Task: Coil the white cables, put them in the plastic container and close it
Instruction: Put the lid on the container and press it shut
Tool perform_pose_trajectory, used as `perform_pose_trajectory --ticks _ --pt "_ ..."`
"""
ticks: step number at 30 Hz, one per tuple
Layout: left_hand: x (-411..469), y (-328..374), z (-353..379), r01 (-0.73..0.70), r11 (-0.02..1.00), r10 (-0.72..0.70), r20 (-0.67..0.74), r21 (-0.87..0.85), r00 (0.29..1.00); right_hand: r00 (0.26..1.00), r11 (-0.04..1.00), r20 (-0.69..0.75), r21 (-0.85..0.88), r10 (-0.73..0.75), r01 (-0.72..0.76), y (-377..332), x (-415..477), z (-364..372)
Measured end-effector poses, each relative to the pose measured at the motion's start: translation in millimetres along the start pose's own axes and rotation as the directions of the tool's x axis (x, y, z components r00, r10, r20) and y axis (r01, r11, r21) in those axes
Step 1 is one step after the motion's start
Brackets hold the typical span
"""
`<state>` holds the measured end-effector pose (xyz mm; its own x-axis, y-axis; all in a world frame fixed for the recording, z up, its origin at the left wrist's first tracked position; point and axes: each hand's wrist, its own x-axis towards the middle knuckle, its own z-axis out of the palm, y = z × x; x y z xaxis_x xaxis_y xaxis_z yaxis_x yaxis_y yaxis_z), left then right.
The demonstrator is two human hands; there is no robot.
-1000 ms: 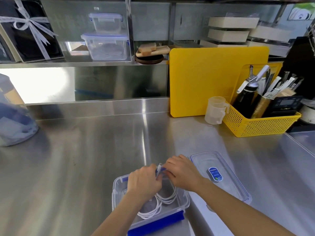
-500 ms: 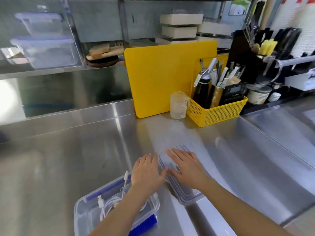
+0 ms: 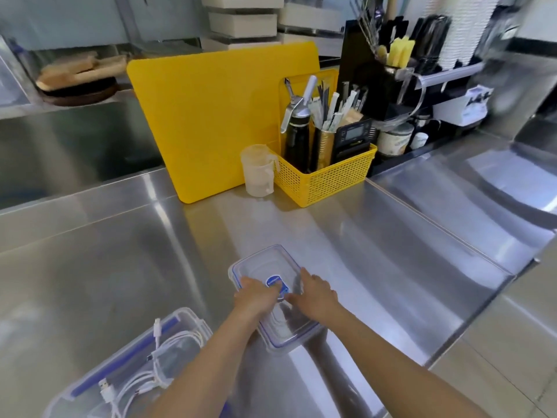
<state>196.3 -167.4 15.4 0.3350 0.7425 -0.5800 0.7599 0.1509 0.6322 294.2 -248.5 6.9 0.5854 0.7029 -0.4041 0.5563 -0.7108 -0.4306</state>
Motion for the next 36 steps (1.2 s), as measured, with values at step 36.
perform_pose_trajectory --ticks 36 --pt "-134 -137 -194 -0.303 0.456 -0.225 -0.438 -0.837 0.87 0.792 0.618 0.392 0.786 -0.468 -0.024 -169 -19 -1"
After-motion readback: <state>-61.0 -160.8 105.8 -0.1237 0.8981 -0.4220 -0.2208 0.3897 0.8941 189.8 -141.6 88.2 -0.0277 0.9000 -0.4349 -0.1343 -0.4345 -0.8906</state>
